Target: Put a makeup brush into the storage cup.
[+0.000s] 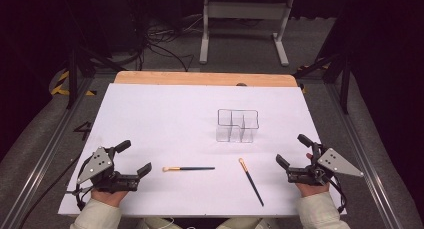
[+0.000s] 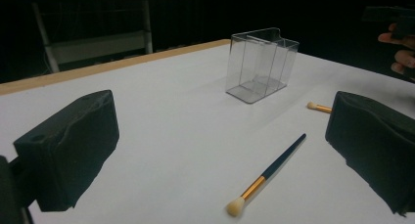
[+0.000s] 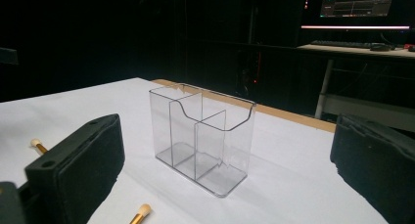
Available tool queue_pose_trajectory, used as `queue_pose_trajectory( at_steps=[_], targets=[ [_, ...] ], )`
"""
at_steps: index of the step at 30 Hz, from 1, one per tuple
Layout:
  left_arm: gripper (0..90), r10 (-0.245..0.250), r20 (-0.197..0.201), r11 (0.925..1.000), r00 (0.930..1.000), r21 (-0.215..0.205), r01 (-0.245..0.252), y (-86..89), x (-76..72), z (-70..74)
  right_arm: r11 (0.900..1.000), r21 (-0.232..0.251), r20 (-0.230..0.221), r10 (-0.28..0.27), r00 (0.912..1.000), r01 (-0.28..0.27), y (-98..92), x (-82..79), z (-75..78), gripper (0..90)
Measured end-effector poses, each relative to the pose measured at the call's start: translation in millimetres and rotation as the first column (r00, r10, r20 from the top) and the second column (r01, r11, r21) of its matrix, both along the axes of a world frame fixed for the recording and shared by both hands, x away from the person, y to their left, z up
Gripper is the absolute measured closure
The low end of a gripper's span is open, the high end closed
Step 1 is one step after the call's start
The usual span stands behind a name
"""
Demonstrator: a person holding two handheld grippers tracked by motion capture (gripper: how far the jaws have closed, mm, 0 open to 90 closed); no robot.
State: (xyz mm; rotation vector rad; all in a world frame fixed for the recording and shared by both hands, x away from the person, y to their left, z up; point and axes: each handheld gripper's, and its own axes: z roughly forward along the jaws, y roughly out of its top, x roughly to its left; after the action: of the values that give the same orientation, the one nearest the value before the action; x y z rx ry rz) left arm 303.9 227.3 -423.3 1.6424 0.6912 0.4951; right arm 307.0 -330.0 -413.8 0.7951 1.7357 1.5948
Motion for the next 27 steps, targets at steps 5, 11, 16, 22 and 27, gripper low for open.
queue_pose_trajectory(
  at_steps=[5,11,16,22,27],
  targets=[
    [0.2,-0.004,0.004,1.0,1.0,0.0,0.004,0.4,0.0,2.4,1.0,-0.006,0.002,0.001,1.0,-0.001,0.1,-0.2,0.6,0.0],
    [0.2,0.004,0.012,0.9999,0.9999,-0.01,-0.003,0.4,0.7,3.3,1.0,-0.003,-0.007,-0.002,1.0,0.002,-1.9,1.5,0.9,0.0],
    [0.1,0.02,0.04,0.9996,0.999,-0.018,-0.02,2.0,-0.3,3.5,1.0,-0.005,-0.007,-0.004,1.0,0.004,-1.3,1.3,0.9,0.0],
    [0.1,0.01,0.012,0.9997,0.9999,-0.025,-0.009,0.5,0.8,2.5,1.0,-0.007,-0.014,-0.003,0.9999,0.003,-0.1,1.6,1.8,0.0],
    [0.2,0.003,0.009,0.9997,1.0,-0.024,-0.003,-0.7,0.6,1.8,1.0,0.005,0.007,0.004,1.0,-0.004,3.2,3.2,6.6,0.0]
  ],
)
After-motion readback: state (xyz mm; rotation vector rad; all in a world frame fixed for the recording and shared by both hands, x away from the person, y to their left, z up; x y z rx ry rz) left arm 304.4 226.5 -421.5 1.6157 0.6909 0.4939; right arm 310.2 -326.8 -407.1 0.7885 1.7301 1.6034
